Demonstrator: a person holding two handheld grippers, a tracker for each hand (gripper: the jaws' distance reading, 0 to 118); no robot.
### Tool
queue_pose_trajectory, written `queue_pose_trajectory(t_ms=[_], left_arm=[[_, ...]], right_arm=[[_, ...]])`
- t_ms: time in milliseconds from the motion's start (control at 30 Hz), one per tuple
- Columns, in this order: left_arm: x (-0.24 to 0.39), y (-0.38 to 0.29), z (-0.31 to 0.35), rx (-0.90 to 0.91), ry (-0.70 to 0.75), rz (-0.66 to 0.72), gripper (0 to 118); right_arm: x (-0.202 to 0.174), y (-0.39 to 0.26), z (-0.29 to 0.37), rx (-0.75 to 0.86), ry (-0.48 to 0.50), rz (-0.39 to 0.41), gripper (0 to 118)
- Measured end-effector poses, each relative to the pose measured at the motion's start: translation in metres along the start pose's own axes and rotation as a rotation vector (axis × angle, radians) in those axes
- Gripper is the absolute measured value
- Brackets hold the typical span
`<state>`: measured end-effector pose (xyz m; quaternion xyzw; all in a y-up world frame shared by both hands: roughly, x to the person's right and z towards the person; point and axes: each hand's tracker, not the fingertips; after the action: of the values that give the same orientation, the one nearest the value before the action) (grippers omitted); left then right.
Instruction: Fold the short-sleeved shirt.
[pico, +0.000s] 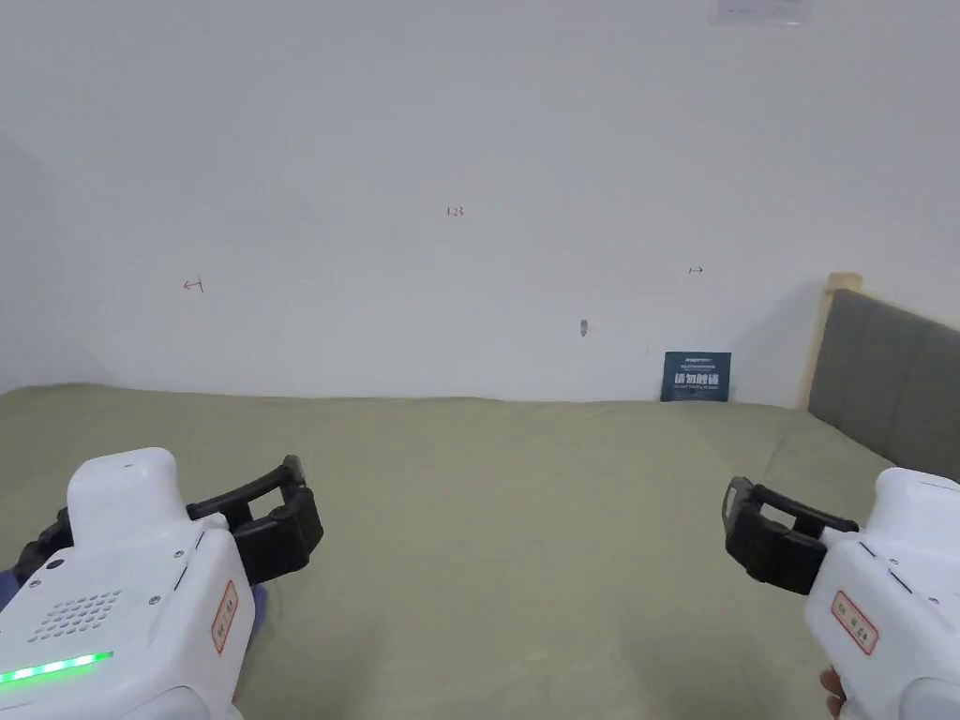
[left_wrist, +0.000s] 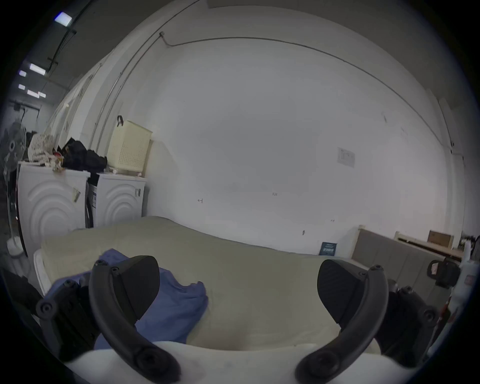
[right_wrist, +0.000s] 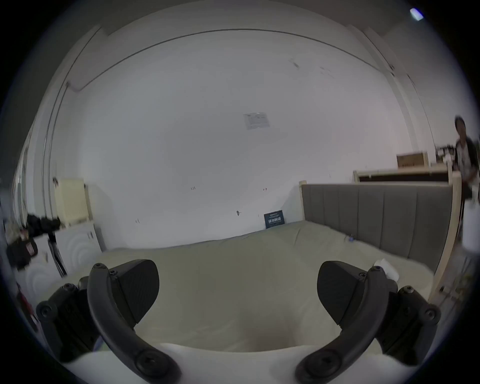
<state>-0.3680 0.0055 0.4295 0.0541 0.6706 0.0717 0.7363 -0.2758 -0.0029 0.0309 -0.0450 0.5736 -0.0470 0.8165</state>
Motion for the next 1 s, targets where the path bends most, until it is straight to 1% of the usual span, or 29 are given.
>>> queue_pose_trajectory(t_ms=[67, 167, 300, 400, 567, 733, 800, 900, 1000], left_arm=[[0.001, 0.000, 0.001, 0.010, -0.007, -0.021, 118], [0.004, 0.001, 0.003, 0.015, -0.012, -0.054, 118], [0.007, 0.001, 0.001, 0.000, -0.019, -0.080, 118], [0.007, 0.002, 0.001, -0.005, -0.024, -0.074, 118], [0.008, 0.006, -0.001, 0.001, -0.024, -0.094, 118], [0.009, 0.012, -0.004, -0.004, -0.029, -0.101, 118], [0.010, 0.012, -0.005, -0.004, -0.034, -0.104, 118], [0.013, 0.011, -0.006, -0.006, -0.029, -0.123, 118], [0.014, 0.010, -0.006, -0.005, -0.036, -0.121, 118]], right_arm=[[-0.005, 0.002, 0.003, 0.012, -0.015, 0.054, 118], [-0.015, 0.005, 0.004, 0.009, -0.024, 0.081, 118], [-0.017, 0.005, 0.001, 0.002, -0.019, 0.083, 118], [-0.017, 0.007, 0.001, 0.006, -0.005, 0.080, 118], [-0.016, 0.006, -0.003, -0.005, 0.004, 0.098, 118], [-0.016, 0.008, -0.004, -0.017, 0.017, 0.094, 118], [-0.015, 0.008, -0.005, -0.024, 0.045, 0.109, 118], [-0.018, 0.010, -0.003, -0.015, 0.045, 0.137, 118], [-0.020, 0.013, -0.004, -0.019, 0.053, 0.140, 118]])
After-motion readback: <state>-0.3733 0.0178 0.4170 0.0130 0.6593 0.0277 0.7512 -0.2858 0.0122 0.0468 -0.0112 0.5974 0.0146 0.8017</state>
